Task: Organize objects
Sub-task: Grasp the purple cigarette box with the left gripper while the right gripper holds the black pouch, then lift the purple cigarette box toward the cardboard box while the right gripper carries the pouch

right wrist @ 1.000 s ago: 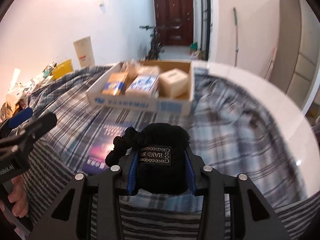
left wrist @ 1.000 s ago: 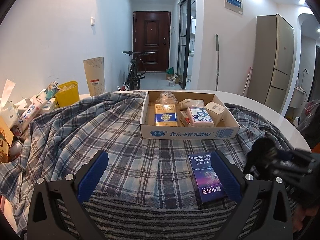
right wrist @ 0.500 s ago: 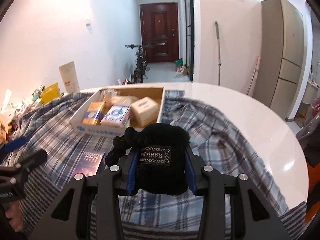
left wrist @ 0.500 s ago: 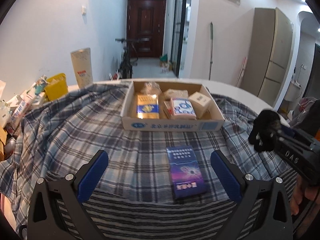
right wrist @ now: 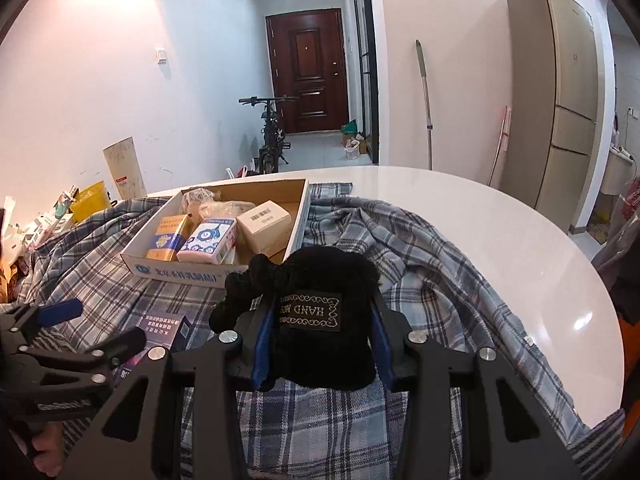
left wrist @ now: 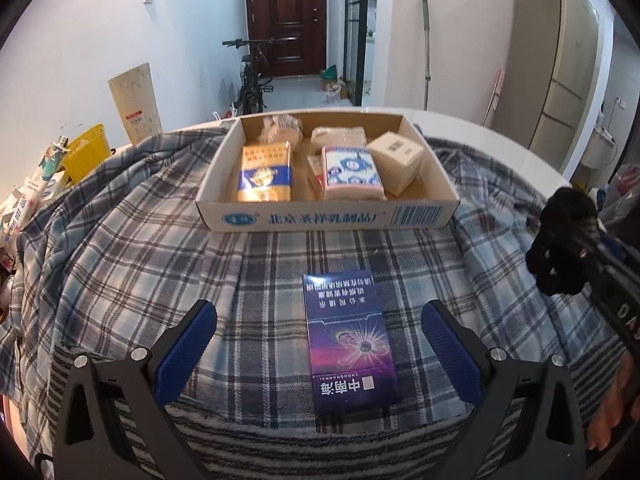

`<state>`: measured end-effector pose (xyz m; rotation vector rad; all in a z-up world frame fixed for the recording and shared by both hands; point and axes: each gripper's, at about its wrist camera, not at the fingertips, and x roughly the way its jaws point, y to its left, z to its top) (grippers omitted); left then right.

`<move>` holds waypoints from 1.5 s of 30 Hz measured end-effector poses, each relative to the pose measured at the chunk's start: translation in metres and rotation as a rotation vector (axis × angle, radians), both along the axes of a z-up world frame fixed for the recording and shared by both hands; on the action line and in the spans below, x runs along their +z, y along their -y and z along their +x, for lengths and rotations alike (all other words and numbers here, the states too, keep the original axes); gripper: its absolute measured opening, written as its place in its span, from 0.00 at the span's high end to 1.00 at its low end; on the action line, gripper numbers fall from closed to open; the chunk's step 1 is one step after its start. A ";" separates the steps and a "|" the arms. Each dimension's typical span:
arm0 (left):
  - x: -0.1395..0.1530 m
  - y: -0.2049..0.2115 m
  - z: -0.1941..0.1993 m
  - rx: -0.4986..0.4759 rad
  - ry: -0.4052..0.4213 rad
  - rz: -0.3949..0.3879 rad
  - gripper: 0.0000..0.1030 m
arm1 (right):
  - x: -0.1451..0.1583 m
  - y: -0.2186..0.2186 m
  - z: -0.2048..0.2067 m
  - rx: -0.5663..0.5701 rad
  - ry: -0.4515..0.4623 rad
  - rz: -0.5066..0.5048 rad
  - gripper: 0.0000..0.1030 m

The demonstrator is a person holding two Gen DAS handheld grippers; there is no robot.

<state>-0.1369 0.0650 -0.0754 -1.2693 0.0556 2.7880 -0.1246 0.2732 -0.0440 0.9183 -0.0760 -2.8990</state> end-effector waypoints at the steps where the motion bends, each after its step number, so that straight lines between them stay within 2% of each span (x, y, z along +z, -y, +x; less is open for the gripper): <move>1: -0.002 -0.001 -0.001 -0.003 0.006 -0.002 0.00 | 0.000 0.000 0.000 0.002 0.002 -0.003 0.60; 9: -0.016 -0.005 -0.007 -0.032 0.062 0.010 0.06 | -0.002 0.001 0.000 0.010 0.004 -0.004 0.60; 12: -0.020 -0.006 -0.008 -0.039 0.078 0.012 0.17 | -0.003 0.000 0.000 0.011 0.008 -0.007 0.60; 15: -0.022 -0.006 -0.009 -0.040 0.091 0.019 0.37 | -0.004 -0.001 -0.001 0.008 0.012 -0.012 0.60; 16: -0.022 -0.005 -0.009 -0.048 0.095 0.034 0.48 | -0.004 -0.001 -0.001 0.007 0.013 -0.014 0.60; 18: -0.021 -0.004 -0.009 -0.057 0.091 0.053 0.56 | -0.005 -0.003 -0.002 0.004 0.015 -0.018 0.60; 19: -0.019 -0.003 -0.007 -0.055 0.082 0.054 0.68 | -0.005 -0.004 -0.002 0.002 0.016 -0.020 0.60; 22: -0.013 0.000 -0.004 -0.060 0.060 0.073 0.83 | -0.005 -0.005 -0.002 -0.004 0.016 -0.023 0.60; 23: -0.011 0.001 -0.003 -0.059 0.050 0.076 0.85 | -0.005 -0.005 -0.002 -0.007 0.016 -0.024 0.60; 27: -0.005 0.000 0.001 -0.076 0.039 0.066 0.84 | -0.005 -0.005 -0.003 -0.010 0.018 -0.023 0.60; 28: -0.007 -0.001 0.000 -0.078 0.063 0.059 0.78 | -0.005 -0.005 -0.002 -0.010 0.016 -0.021 0.60; 30: -0.013 -0.005 -0.004 -0.085 0.103 0.057 0.48 | -0.004 -0.005 -0.001 -0.012 0.010 -0.017 0.60; 31: -0.015 -0.006 -0.004 -0.083 0.104 0.050 0.26 | -0.004 -0.005 -0.001 -0.013 0.008 -0.016 0.60; 32: -0.015 -0.008 -0.002 -0.085 0.087 0.042 0.22 | -0.004 -0.005 -0.001 -0.015 0.006 -0.016 0.60; 37: -0.014 -0.014 0.001 -0.125 0.072 0.035 0.22 | -0.004 -0.007 -0.002 -0.016 0.013 -0.030 0.60; 42: -0.025 -0.016 -0.007 -0.115 0.122 0.018 0.23 | -0.004 -0.007 -0.001 -0.014 0.007 -0.030 0.60; 43: -0.028 -0.015 -0.008 -0.114 0.130 0.024 0.24 | -0.004 -0.007 -0.001 -0.013 0.008 -0.031 0.60; 45: -0.032 -0.013 -0.011 -0.112 0.153 0.040 0.34 | -0.004 -0.007 -0.001 -0.013 0.008 -0.031 0.60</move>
